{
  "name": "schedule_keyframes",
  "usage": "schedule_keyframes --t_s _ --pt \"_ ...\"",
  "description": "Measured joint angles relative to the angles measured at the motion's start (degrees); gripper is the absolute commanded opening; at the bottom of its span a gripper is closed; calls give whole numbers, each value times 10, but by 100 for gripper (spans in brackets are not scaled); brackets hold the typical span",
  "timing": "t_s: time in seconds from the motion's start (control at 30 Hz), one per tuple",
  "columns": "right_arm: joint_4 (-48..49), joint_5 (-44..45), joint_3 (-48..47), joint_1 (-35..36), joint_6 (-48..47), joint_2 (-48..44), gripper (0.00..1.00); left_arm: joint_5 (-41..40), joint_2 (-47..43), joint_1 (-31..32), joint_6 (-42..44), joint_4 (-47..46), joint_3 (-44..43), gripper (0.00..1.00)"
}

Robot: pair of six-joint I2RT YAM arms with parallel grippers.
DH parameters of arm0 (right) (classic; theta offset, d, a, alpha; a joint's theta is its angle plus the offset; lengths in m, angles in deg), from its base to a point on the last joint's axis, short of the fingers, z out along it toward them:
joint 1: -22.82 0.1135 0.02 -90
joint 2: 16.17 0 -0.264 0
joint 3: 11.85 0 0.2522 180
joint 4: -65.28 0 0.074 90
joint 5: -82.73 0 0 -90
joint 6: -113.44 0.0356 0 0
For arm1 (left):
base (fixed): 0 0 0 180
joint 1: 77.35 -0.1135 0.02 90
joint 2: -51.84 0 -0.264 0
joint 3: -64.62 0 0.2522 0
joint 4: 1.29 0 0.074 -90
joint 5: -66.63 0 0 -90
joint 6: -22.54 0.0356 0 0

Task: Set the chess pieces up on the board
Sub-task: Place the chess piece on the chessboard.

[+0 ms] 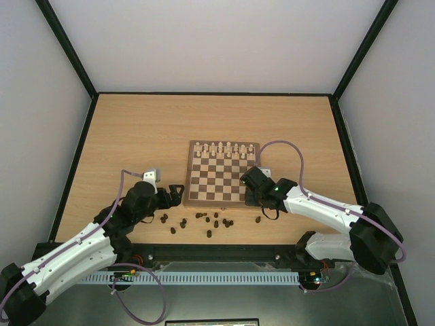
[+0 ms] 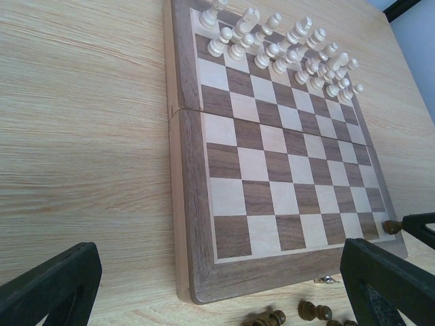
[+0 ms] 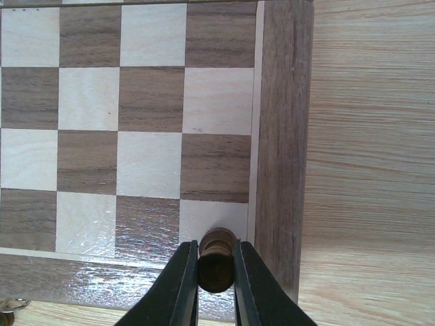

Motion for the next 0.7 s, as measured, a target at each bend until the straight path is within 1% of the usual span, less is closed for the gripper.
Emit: schedule_keyframes --t_s 0.17,0.43,0.6,0.7 --pt "8 0 0 0 -2 10 13 -2 -6 0 -3 1 0 99" --pt "13 -1 0 0 -3 11 33 -6 -7 0 -8 2 0 99" --pt "8 1 0 3 0 -4 38 -6 -7 0 -9 2 0 99" --pt "-7 8 0 14 7 -30 39 -6 -8 0 -9 2 0 99"
